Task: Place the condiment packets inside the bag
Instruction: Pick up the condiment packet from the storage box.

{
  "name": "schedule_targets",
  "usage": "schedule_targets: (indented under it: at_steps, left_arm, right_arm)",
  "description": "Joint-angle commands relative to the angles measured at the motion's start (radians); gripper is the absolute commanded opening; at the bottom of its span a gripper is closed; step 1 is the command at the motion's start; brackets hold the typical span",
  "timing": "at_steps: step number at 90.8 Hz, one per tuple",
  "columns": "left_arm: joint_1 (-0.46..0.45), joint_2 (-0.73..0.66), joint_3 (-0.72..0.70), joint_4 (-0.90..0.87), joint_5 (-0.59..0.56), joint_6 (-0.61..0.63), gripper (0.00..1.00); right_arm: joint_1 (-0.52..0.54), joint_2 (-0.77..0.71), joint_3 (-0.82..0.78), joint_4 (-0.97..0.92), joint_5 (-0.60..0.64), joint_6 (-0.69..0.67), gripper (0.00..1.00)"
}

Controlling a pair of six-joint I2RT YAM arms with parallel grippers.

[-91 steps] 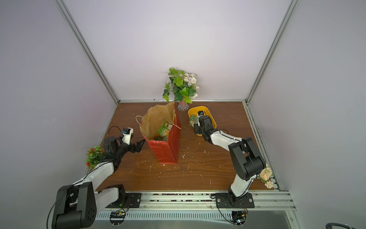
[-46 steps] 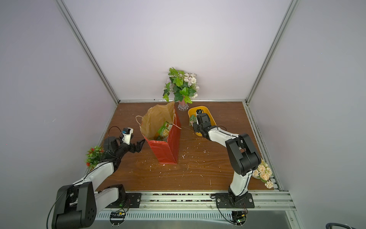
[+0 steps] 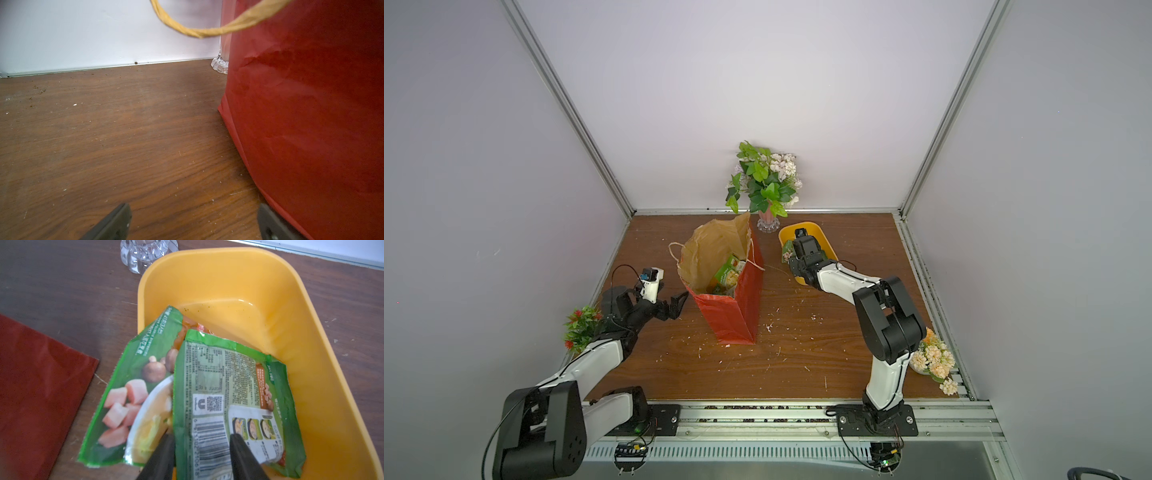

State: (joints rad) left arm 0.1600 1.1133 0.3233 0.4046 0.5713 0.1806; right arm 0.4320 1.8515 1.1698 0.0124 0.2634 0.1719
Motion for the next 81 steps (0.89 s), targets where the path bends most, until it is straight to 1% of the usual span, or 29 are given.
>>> schedule_targets:
  at_steps: [1, 7, 17, 26, 33, 38, 42, 53, 65, 73, 81]
  left_arm:
    - [0.000, -0.013, -0.001, 0.012, -0.007, 0.003, 0.97]
    - [0.001, -0.015, 0.000, 0.012, -0.009, 0.003, 0.98]
    - [0.001, -0.015, 0.000, 0.013, -0.009, 0.001, 0.98]
    - [0.001, -0.015, 0.000, 0.013, -0.006, 0.002, 0.98]
    - [0.001, -0.015, 0.000, 0.012, -0.005, 0.002, 0.98]
    - [0.001, -0.016, 0.000, 0.010, -0.005, 0.002, 0.97]
    - [0.000, -0.019, 0.000, 0.010, -0.004, 0.001, 0.98]
    - [0.001, -0.024, -0.001, 0.009, -0.005, 0.001, 0.98]
    - [0.001, -0.025, -0.002, 0.010, -0.005, 0.000, 0.97]
    - [0.000, -0.027, -0.001, 0.010, -0.006, 0.000, 0.97]
    - [0.001, -0.030, -0.004, 0.010, -0.006, 0.000, 0.98]
  right_arm:
    - [0.002, 0.019, 0.050, -0.046, 0.082, -0.027, 0.46]
    - [0.006, 0.040, 0.073, -0.061, 0.104, -0.036, 0.45]
    - [0.010, 0.065, 0.101, -0.079, 0.152, -0.047, 0.38]
    - [0.021, 0.060, 0.107, -0.077, 0.223, -0.061, 0.37]
    - [0.029, 0.055, 0.118, -0.085, 0.277, -0.079, 0.40]
    - [0.032, 0.059, 0.132, -0.100, 0.317, -0.088, 0.47]
    - [0.034, 0.066, 0.149, -0.116, 0.349, -0.093, 0.49]
    - [0.034, 0.073, 0.156, -0.122, 0.385, -0.097, 0.50]
    - [0.033, 0.077, 0.161, -0.121, 0.393, -0.093, 0.51]
    - [0.029, 0.083, 0.169, -0.125, 0.394, -0.086, 0.46]
    - [0.021, 0.084, 0.175, -0.130, 0.378, -0.075, 0.36]
